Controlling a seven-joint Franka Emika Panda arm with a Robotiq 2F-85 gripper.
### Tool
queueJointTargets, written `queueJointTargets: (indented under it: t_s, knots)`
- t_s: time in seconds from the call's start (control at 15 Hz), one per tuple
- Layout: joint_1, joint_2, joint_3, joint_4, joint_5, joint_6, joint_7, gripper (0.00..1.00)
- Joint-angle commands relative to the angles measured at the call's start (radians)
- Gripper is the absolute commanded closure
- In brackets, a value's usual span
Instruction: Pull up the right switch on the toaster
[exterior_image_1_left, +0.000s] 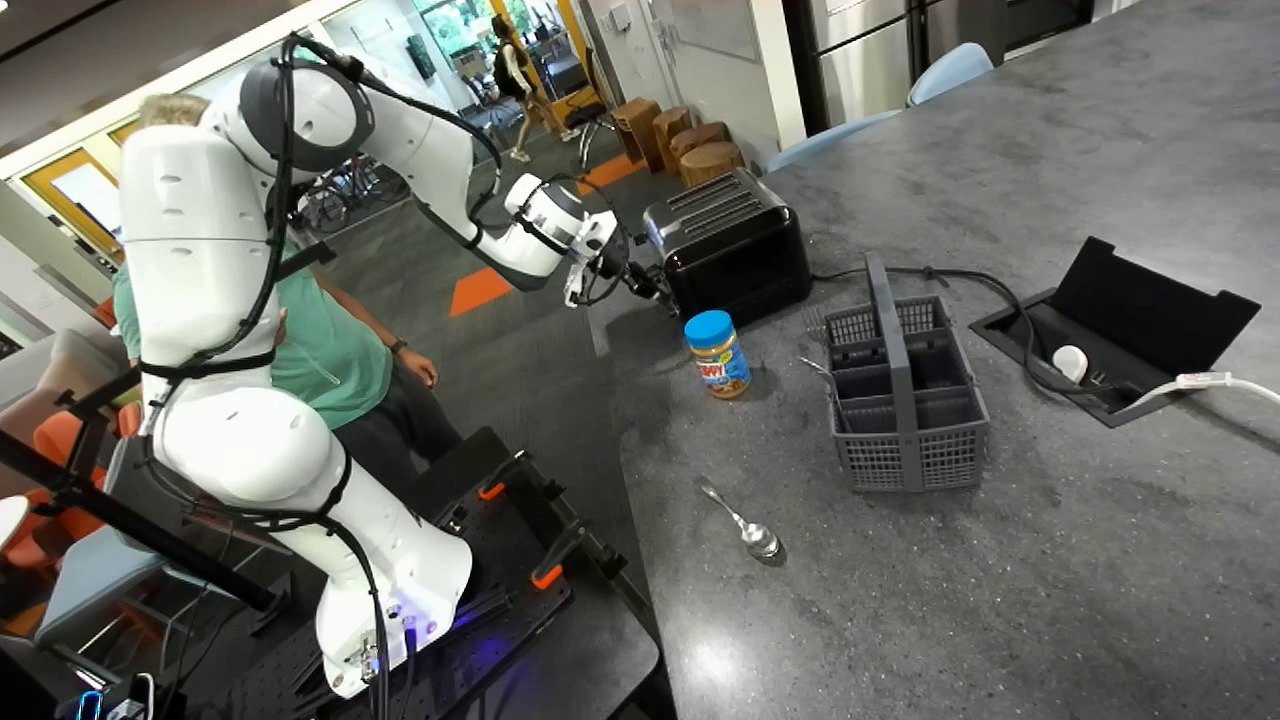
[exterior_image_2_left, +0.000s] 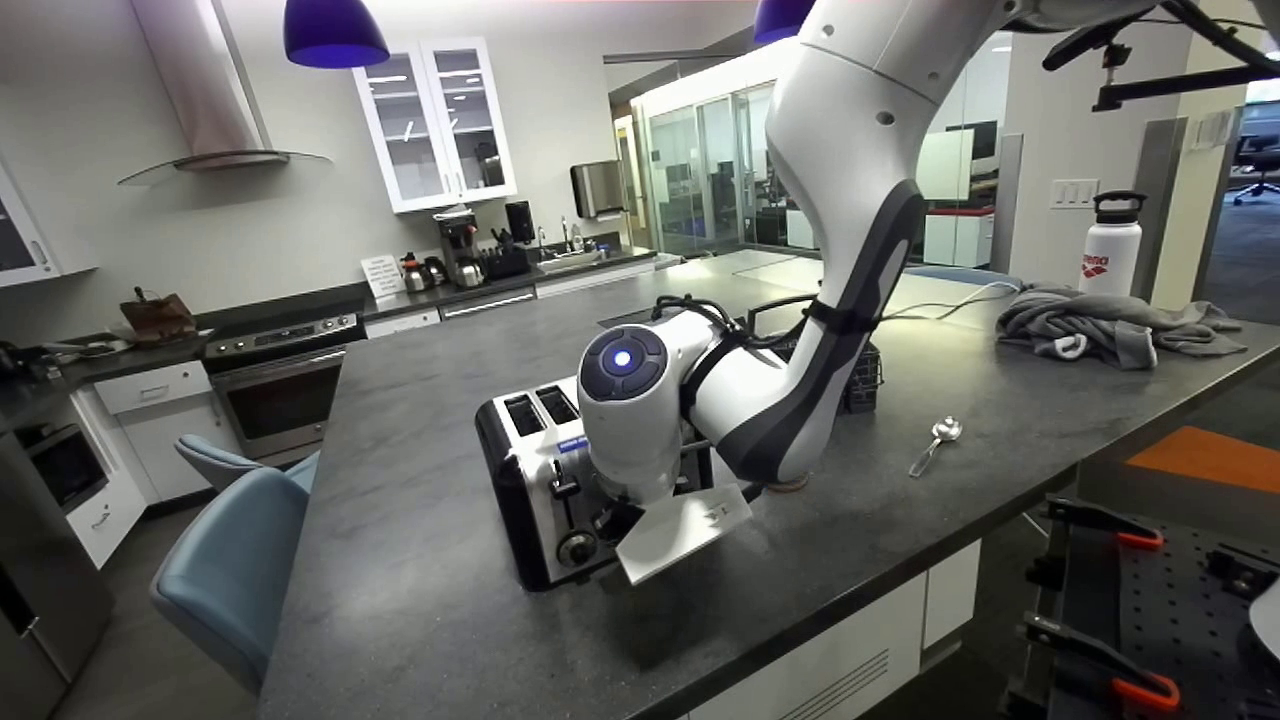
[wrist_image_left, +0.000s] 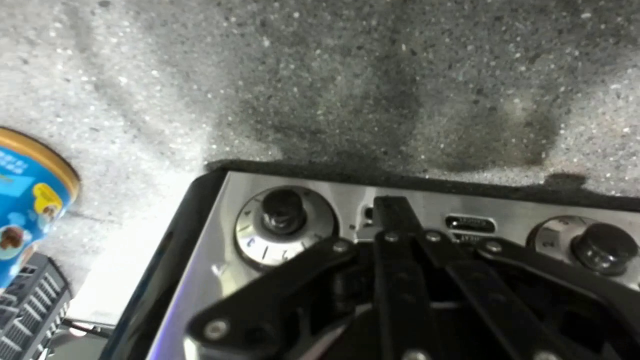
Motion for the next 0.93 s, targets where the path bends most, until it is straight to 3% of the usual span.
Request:
queueJointTargets:
  t_s: [0.0, 0.87]
  knots:
    - [-0.015, -0.183, 0.035, -0.145, -0.009, -0.073, -0.021, 1.0]
    - [-0.134, -0.648, 0.174, -0.498, -0.051, 0.007, -0.054, 1.0]
